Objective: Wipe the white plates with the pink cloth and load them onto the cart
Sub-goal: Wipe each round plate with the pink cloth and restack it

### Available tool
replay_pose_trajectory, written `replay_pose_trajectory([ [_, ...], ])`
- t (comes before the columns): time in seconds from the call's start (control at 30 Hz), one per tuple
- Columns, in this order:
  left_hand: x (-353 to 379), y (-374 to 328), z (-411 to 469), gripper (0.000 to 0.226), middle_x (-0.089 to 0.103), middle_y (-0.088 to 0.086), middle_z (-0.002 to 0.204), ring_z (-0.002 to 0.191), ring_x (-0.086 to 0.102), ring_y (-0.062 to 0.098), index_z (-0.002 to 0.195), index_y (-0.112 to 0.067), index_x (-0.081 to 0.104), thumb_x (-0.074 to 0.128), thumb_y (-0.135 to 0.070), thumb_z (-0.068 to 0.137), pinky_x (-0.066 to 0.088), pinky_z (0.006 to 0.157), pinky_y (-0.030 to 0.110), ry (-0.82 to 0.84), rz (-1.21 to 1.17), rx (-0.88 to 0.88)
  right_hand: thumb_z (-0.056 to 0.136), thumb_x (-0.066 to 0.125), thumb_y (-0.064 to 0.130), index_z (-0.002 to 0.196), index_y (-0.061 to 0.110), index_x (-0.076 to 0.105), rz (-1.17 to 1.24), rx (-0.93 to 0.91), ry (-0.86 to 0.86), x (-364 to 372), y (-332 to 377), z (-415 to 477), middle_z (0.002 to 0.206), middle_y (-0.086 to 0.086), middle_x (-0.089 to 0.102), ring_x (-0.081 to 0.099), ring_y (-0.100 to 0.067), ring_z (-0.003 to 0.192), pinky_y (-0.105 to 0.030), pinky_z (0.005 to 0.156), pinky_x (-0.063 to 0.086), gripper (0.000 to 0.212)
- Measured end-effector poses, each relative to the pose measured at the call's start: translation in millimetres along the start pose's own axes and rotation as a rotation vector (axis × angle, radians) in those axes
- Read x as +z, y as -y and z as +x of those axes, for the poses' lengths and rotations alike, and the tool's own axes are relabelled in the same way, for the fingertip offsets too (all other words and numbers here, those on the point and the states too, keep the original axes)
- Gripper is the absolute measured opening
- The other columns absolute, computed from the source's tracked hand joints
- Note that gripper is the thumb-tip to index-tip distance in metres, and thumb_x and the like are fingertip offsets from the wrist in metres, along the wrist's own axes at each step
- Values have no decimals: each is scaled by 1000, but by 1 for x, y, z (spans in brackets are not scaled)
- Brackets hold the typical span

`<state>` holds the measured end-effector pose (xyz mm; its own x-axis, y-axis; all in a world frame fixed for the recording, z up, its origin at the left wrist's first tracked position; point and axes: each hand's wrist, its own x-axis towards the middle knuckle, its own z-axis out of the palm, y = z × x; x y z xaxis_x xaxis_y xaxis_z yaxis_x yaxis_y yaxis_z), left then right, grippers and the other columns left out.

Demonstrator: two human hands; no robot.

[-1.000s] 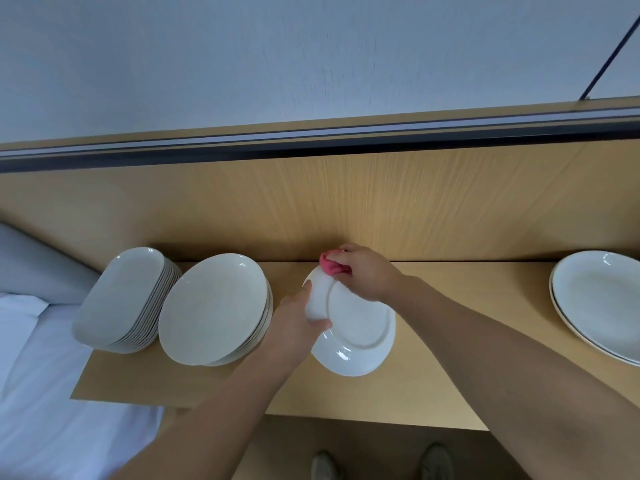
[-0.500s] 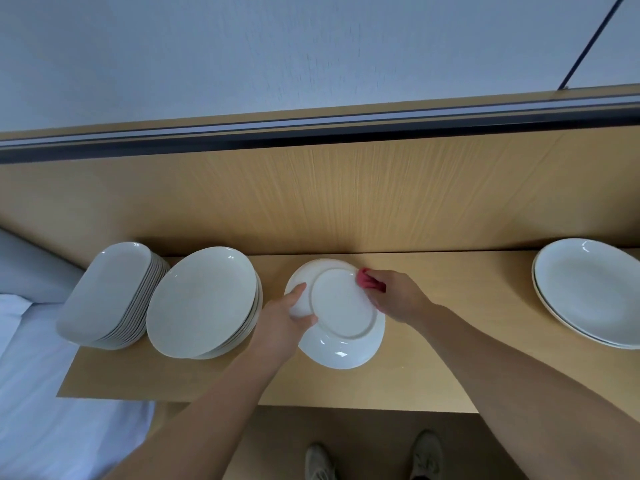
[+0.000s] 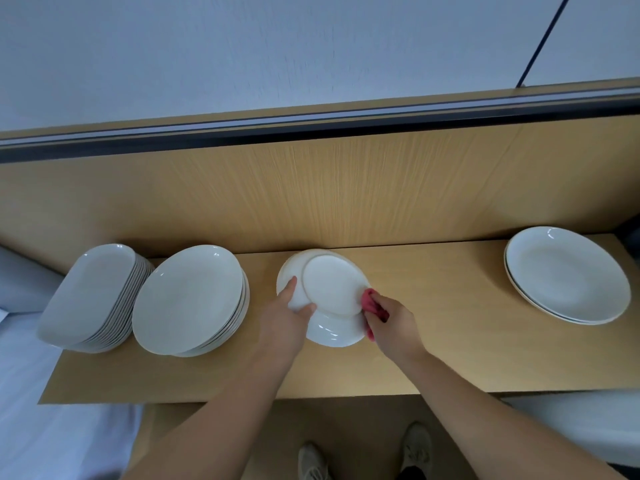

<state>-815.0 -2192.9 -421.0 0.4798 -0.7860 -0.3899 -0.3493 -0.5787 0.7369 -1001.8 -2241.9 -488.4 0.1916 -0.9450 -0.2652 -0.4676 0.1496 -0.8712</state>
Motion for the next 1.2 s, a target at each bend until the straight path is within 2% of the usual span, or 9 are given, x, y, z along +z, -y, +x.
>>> replay_pose_trajectory([
  [0.2, 15, -5, -5, 63, 53, 5, 129, 105, 52, 19, 150, -29, 31, 59, -30, 94, 43, 84, 27, -30, 26, -21, 94, 59, 11, 113, 20, 67, -35, -105, -149, 25, 5, -41, 103, 5, 53, 60, -11, 80, -18, 75, 49, 23],
  [0.27, 18, -3, -7, 64, 54, 8, 126, 97, 52, 18, 151, -30, 28, 57, -32, 94, 49, 88, 34, -20, 53, -20, 91, 61, 7, 115, 15, 67, -142, -152, -180, 29, 6, -47, 111, 4, 51, 58, -13, 94, -14, 83, 45, 26],
  [0.37, 17, -1, -6, 64, 55, 9, 122, 93, 49, 14, 152, -28, 26, 55, -28, 95, 47, 86, 32, 12, 79, -1, 89, 65, 7, 121, 16, 67, -296, -260, -133, 31, 4, -53, 123, -5, 58, 57, -25, 109, -30, 92, 51, 34],
  [0.5, 13, -1, -7, 65, 53, 8, 132, 96, 46, 11, 152, -26, 26, 56, -25, 95, 39, 78, 22, 35, 62, 2, 84, 63, 3, 112, 18, 72, -337, -467, -92, 12, 12, -44, 118, -6, 62, 61, -28, 102, -32, 86, 53, 33],
  [0.63, 14, -1, -8, 64, 46, -6, 110, 80, 44, 3, 151, -28, 29, 58, -22, 94, 34, 54, 8, 21, 15, -1, 79, 61, -4, 100, 17, 72, -573, -514, -41, -11, 26, -1, 110, -4, 63, 58, -34, 91, -33, 74, 53, 32],
  [0.8, 14, -1, -7, 63, 49, -2, 110, 92, 48, 11, 150, -26, 32, 60, -23, 94, 37, 74, 18, 13, 31, 9, 81, 55, -3, 99, 18, 72, -743, -608, 305, 0, 36, 34, 108, -3, 61, 52, -30, 94, -24, 72, 34, 33],
  [1.0, 13, -1, -7, 62, 47, -5, 105, 81, 46, 5, 149, -24, 32, 60, -23, 94, 34, 62, 2, 26, 54, 35, 95, 55, 15, 114, 19, 70, -787, -684, 359, 19, 71, 69, 115, -3, 59, 53, -27, 103, -29, 77, 39, 26],
  [1.1, 13, -1, -4, 63, 47, -5, 106, 83, 47, 5, 150, -26, 31, 61, -24, 94, 33, 66, 8, 27, 51, 13, 93, 50, 3, 117, 18, 68, -814, -629, 396, 17, 83, 87, 125, -3, 56, 49, -25, 115, -28, 85, 37, 34],
  [1.2, 14, 0, -2, 63, 47, -6, 110, 93, 49, 7, 149, -28, 34, 62, -24, 93, 36, 76, 16, 21, 18, 1, 86, 51, 0, 99, 23, 69, -817, -560, 396, 5, 77, 95, 112, 2, 58, 55, -18, 101, -22, 78, 40, 32],
])
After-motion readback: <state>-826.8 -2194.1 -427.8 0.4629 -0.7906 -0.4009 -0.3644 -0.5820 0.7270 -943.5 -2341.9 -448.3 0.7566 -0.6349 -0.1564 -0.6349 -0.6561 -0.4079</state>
